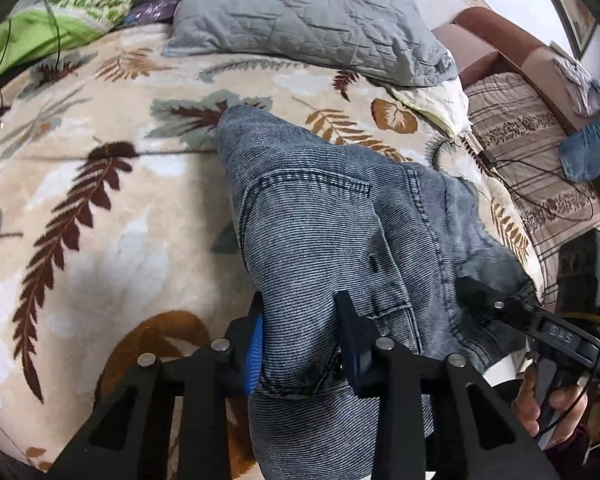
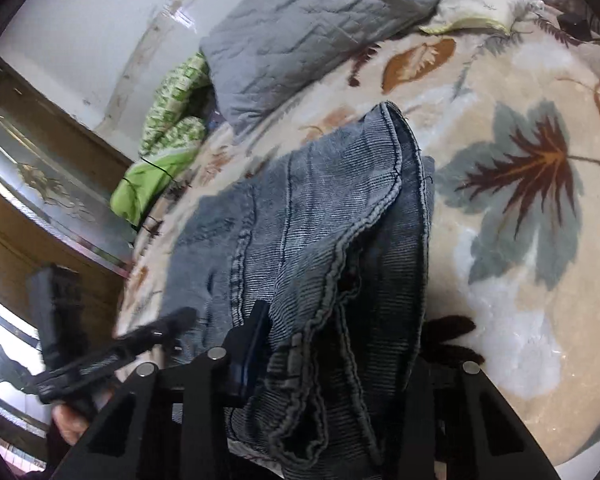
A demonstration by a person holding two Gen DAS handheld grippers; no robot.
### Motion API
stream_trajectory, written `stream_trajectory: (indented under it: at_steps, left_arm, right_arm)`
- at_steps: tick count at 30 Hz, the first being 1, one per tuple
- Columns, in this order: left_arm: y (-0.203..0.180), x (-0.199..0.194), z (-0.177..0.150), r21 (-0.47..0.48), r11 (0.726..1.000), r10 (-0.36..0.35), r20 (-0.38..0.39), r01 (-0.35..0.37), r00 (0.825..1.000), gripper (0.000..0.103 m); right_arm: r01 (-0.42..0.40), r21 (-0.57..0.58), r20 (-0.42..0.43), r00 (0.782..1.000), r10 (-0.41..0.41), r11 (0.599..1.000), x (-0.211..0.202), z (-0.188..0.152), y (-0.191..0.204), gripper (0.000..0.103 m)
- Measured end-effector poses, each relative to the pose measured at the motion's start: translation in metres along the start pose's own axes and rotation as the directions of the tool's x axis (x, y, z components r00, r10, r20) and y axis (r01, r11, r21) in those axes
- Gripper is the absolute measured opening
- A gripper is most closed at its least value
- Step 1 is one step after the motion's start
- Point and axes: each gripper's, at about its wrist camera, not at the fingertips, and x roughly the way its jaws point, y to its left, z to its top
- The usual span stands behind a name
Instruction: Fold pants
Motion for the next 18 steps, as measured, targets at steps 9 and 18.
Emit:
stream_trajectory:
  at_steps: [9, 18]
  left_arm:
    - [0.001, 0.018, -0.002, 0.014, 0.998, 0.064, -0.038, -0.063, 0.997, 0.061]
    - [0.001, 0.006, -0.008, 0.008, 1.000, -0.002, 0.015, 0.001, 1.000, 0.034]
  right_arm:
    - [-0.088, 0.201, -0.040, 0.994, 0.098, 0.976, 0.012, -0.001, -0.034, 0.053]
    - [-0.048, 0.131, -0.012, 0.999, 0.050, 0.990, 0.011, -0.002, -0.018, 0.047]
